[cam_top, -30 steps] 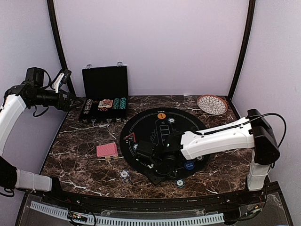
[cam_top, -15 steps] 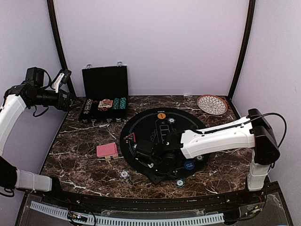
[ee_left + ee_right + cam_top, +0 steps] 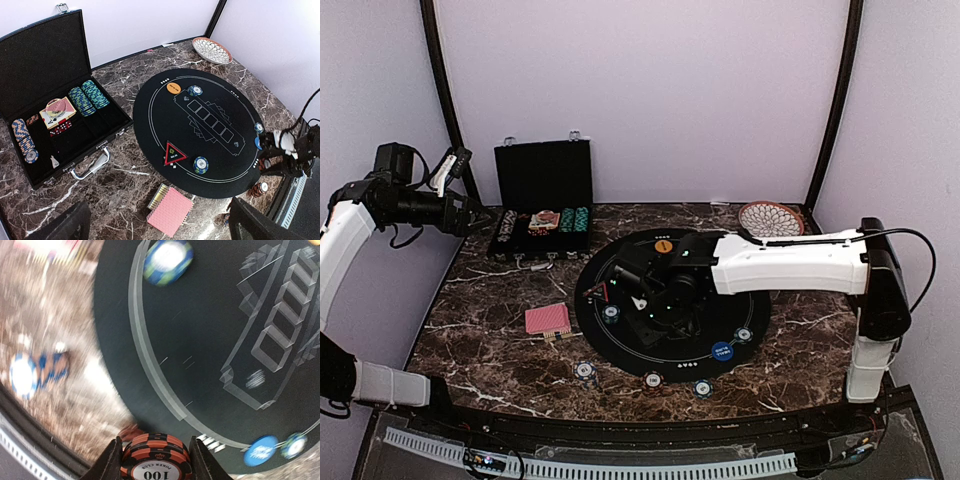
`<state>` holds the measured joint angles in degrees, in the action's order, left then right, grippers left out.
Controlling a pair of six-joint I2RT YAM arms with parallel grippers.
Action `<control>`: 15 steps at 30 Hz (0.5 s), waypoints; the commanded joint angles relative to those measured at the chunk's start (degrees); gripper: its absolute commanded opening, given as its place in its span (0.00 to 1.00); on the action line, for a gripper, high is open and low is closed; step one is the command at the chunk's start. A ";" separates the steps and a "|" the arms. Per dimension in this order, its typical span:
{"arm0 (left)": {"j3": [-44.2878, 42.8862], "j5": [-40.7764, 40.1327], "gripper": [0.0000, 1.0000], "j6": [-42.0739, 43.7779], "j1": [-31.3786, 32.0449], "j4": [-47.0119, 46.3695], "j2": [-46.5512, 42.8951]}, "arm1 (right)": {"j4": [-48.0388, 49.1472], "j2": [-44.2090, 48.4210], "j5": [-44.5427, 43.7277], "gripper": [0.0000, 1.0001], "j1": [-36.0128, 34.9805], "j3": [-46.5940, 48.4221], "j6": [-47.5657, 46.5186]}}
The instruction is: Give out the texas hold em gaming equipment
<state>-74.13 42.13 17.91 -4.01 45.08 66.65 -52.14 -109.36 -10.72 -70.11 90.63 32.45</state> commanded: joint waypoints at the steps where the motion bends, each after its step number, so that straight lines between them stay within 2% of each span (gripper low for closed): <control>1: -0.58 0.14 0.99 0.91 -0.19 1.21 -1.57 | -0.46 2.05 -4.54 0.23 6.58 3.15 -2.80; 7: -0.81 -0.15 0.99 1.02 -0.20 1.40 -1.55 | 5.21 0.82 -5.44 0.22 18.00 3.10 -5.44; 15: -1.10 -0.41 0.99 1.15 -0.16 1.50 -0.95 | 9.59 -6.73 -5.72 0.22 29.44 6.41 -8.01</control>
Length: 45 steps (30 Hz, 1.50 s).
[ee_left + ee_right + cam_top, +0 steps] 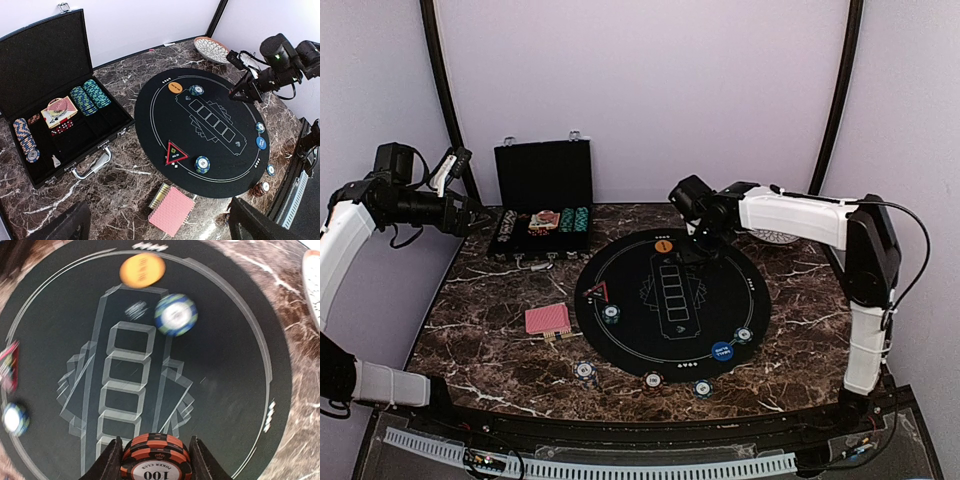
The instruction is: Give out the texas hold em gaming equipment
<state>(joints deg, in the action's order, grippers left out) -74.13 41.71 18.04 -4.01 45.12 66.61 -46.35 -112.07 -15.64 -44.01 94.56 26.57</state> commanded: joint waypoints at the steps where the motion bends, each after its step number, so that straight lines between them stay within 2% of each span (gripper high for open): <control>1: -1.17 -0.08 0.99 1.03 -0.20 1.50 -0.89 | 4.16 -5.06 -0.69 0.22 4.20 2.97 -2.36; 15: -1.74 -0.27 0.99 0.77 -0.21 1.46 0.01 | 4.10 -18.56 0.82 0.21 10.44 14.01 -5.95; 28: -2.77 -0.46 0.99 0.72 -0.16 1.64 0.57 | 4.32 -22.11 2.20 0.22 11.83 15.30 -6.15; 30: -2.85 -0.40 0.99 0.84 -0.11 1.63 0.59 | 4.27 -22.43 2.45 0.28 11.84 15.55 -6.26; 34: -2.91 -0.36 0.99 0.78 -0.21 1.64 0.54 | 3.66 -22.09 2.57 0.49 11.93 16.07 -6.57; 36: -2.95 -0.34 0.99 0.84 -0.21 1.78 0.51 | 3.36 -21.30 2.26 0.54 11.93 16.18 -6.77; 45: -2.85 -0.15 0.99 1.07 -0.19 2.16 0.14 | 3.21 -11.76 1.11 0.56 9.32 12.47 -6.13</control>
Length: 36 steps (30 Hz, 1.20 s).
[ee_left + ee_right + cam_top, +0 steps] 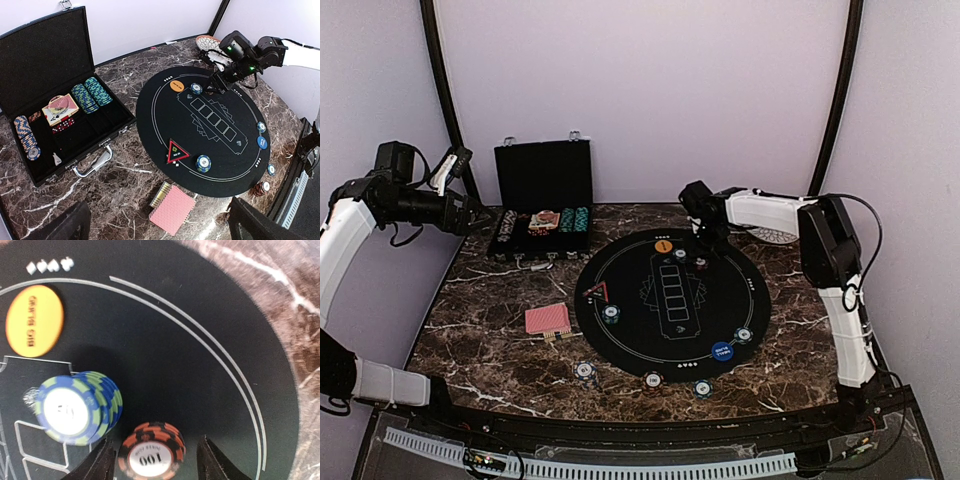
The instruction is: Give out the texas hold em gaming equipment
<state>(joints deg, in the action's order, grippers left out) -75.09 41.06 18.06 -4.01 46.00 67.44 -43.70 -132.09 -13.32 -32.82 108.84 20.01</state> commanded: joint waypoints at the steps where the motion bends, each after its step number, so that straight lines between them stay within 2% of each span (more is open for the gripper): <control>1: -1.85 0.55 0.99 1.03 -0.15 1.40 -0.79 | 0.70 9.92 -1.79 0.55 -2.89 -3.12 0.59; 7: -1.34 0.85 0.99 1.24 -0.12 1.49 -1.08 | 0.43 20.47 -4.00 0.54 -13.29 -13.65 2.71; 12: -1.41 0.95 0.99 1.68 -0.25 1.82 -1.07 | 0.01 26.21 -2.00 0.56 -25.35 -22.30 6.09; 14: -1.38 1.12 0.99 1.78 -0.17 1.84 -1.05 | 0.03 27.17 -0.75 0.60 -29.89 -24.60 7.90; 17: -1.33 1.52 0.99 1.73 -0.21 1.99 -1.11 | 0.03 27.35 1.34 0.71 -35.96 -26.38 10.14; 21: -0.93 1.64 0.99 1.72 -0.16 1.99 -1.63 | -0.91 25.40 2.69 0.79 -42.01 -25.98 11.83; 26: -0.67 1.62 0.99 1.80 -0.19 2.16 -2.09 | -1.85 23.29 3.76 0.83 -44.06 -26.05 12.50; 36: -0.70 1.54 0.99 2.06 -0.20 2.55 -2.57 | -1.65 20.76 3.47 0.82 -44.04 -27.05 11.72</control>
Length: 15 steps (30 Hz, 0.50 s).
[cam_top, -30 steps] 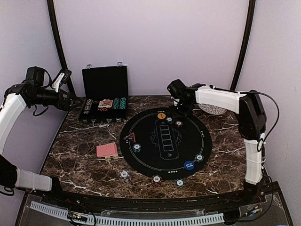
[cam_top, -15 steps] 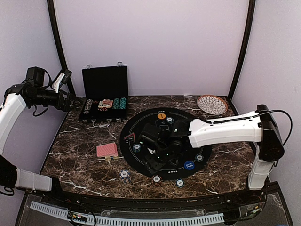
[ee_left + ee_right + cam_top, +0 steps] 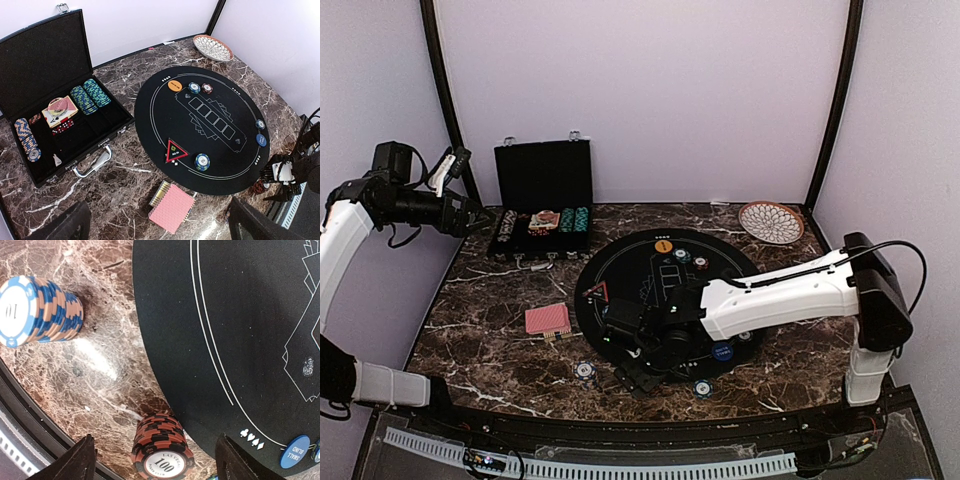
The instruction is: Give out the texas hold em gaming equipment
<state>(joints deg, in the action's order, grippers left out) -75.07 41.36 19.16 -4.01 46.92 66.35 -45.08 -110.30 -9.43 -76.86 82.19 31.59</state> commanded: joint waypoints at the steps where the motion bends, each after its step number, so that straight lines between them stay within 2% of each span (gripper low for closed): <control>1: -0.75 1.25 0.99 0.97 -0.21 1.65 -1.46 | -0.27 -1.12 -0.52 0.81 -0.04 -0.45 0.00; 15: -0.69 1.60 0.99 0.72 -0.20 1.28 -0.87 | 0.18 -1.06 -1.25 0.67 0.44 -2.56 0.13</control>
<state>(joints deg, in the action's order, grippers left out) -75.09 41.45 19.27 -4.01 46.92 66.35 -45.08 -110.80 -10.09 -76.82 80.20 31.75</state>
